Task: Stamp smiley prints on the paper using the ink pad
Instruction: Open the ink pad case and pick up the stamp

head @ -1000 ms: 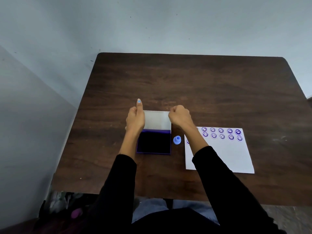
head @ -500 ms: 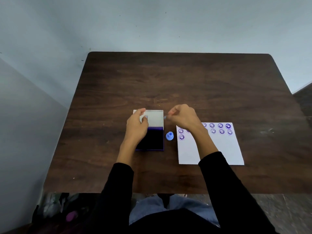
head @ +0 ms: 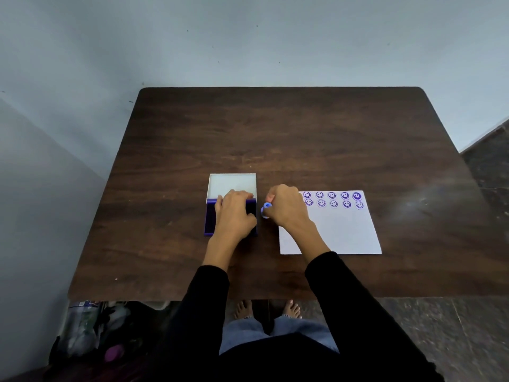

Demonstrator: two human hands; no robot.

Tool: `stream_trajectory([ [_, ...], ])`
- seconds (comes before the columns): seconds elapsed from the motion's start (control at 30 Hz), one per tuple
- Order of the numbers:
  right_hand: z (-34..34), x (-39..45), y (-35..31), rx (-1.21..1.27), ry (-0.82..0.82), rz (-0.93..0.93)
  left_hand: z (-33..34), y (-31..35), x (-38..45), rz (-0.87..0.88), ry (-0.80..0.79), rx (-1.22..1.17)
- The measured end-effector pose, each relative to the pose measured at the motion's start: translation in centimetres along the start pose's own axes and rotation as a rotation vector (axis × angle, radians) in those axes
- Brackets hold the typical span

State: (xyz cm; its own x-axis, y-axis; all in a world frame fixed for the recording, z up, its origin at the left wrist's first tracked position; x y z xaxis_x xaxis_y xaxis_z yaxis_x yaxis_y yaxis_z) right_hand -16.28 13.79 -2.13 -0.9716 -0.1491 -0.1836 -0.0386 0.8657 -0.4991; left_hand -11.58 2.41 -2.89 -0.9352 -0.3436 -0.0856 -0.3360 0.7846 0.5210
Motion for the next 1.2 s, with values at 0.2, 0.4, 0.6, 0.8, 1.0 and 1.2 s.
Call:
stream_trajectory([
  [0.2, -1.7, 0.0, 0.9, 0.352, 0.007, 0.141, 0.2, 0.4, -0.4, 0.013, 0.123, 0.077],
  [0.4, -2.6, 0.0, 1.6, 0.453, -0.005, 0.21, 0.4, 0.7, -0.4, -0.002, 0.184, -0.013],
  [0.6, -2.5, 0.2, 1.9, 0.445, 0.013, 0.195, 0.8, 1.0, -0.3, -0.028, 0.213, -0.04],
  [0.8, -2.8, 0.5, 1.8, 0.415, 0.056, 0.138, 0.7, 1.3, -0.2, 0.012, 0.218, 0.031],
  [1.0, -2.6, 0.7, 1.4, 0.387, 0.022, 0.095, 0.8, 1.0, -0.3, 0.001, 0.208, 0.042],
  [1.2, -2.5, 0.6, 1.2, 0.344, -0.075, 0.033, 1.5, 0.7, -0.8, -0.012, 0.14, 0.055],
])
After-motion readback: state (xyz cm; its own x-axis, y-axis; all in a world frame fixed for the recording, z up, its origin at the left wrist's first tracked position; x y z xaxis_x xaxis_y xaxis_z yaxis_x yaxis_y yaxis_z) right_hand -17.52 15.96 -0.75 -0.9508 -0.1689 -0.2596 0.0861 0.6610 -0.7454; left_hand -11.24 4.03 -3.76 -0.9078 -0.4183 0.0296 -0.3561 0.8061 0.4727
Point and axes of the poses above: each hand's wrist, its own x-axis towards the middle knuckle, its own z-axis out of the palm, y = z × x, the point moved 7 cm from there along x, towards the middle knuckle, and after that the axes turned 9 degrees about y, right-handed, at the moved point
